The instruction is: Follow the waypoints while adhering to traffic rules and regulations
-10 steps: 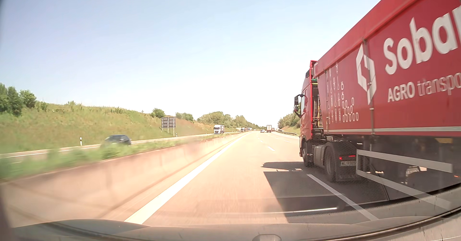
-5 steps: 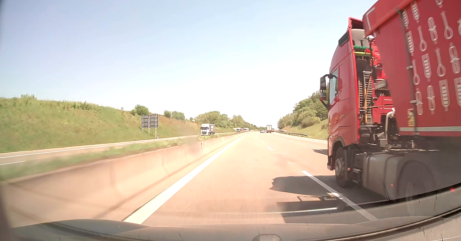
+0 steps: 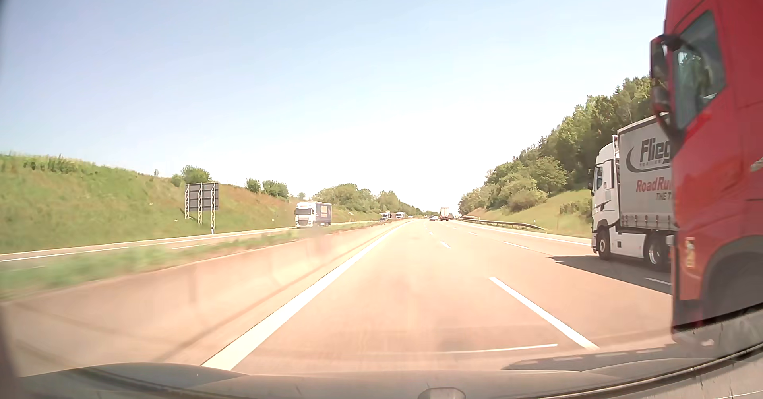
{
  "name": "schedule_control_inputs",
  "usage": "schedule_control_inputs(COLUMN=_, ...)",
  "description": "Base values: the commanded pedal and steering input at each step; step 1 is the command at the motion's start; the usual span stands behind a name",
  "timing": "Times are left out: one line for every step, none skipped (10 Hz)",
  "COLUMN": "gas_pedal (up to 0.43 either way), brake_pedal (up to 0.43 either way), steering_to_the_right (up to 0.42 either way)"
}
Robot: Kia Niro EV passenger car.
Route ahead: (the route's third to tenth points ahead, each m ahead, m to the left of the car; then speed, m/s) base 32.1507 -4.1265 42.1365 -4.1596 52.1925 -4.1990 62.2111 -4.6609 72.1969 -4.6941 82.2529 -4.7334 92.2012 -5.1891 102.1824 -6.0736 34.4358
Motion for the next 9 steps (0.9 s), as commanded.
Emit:
schedule_control_inputs(gas_pedal=0.248, brake_pedal=0.000, steering_to_the_right=0.003)
schedule_control_inputs(gas_pedal=0.248, brake_pedal=0.000, steering_to_the_right=0.003)
schedule_control_inputs(gas_pedal=0.248, brake_pedal=0.000, steering_to_the_right=0.004)
schedule_control_inputs(gas_pedal=0.248, brake_pedal=0.000, steering_to_the_right=0.004)
schedule_control_inputs(gas_pedal=0.248, brake_pedal=0.000, steering_to_the_right=0.005)
schedule_control_inputs(gas_pedal=0.248, brake_pedal=0.000, steering_to_the_right=0.006)
schedule_control_inputs(gas_pedal=0.248, brake_pedal=0.000, steering_to_the_right=0.006)
schedule_control_inputs(gas_pedal=0.248, brake_pedal=0.000, steering_to_the_right=0.006)
schedule_control_inputs(gas_pedal=0.248, brake_pedal=0.000, steering_to_the_right=0.005)
